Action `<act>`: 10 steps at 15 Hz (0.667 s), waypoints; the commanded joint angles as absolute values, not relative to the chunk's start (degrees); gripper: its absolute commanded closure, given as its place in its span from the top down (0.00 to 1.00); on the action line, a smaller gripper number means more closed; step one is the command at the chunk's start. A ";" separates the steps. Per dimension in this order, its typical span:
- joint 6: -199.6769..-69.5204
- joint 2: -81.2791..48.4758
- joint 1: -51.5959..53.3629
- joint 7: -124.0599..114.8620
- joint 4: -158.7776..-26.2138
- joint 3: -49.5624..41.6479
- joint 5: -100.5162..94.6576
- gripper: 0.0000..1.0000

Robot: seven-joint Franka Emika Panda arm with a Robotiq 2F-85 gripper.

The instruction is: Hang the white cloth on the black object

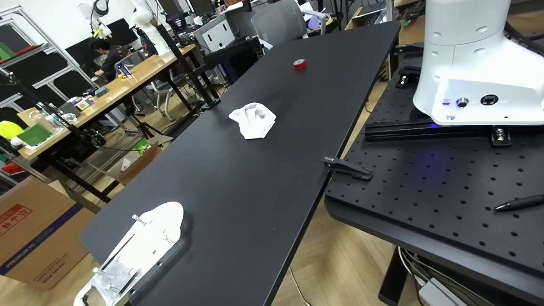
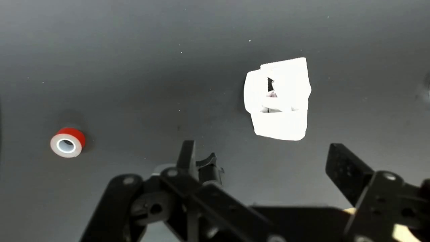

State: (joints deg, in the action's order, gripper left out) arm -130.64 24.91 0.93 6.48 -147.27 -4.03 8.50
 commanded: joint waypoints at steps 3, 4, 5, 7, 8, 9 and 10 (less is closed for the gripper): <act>-139.23 10.96 -0.92 -8.72 -141.82 1.88 4.80 1.00; -139.86 8.61 -0.68 -11.44 -140.74 2.94 3.87 1.00; -140.14 6.36 -0.20 -14.03 -139.53 3.88 3.16 1.00; -139.82 2.48 0.80 -18.57 -137.20 5.26 2.05 1.00; -139.51 0.58 1.38 -20.58 -135.98 5.76 1.64 1.00; -139.31 -1.42 2.09 -22.74 -134.62 6.14 1.58 1.00; -139.90 -3.55 2.90 -24.89 -133.38 6.46 1.58 1.00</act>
State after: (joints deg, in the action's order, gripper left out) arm -140.78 2.43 1.20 -17.46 -138.59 5.68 3.04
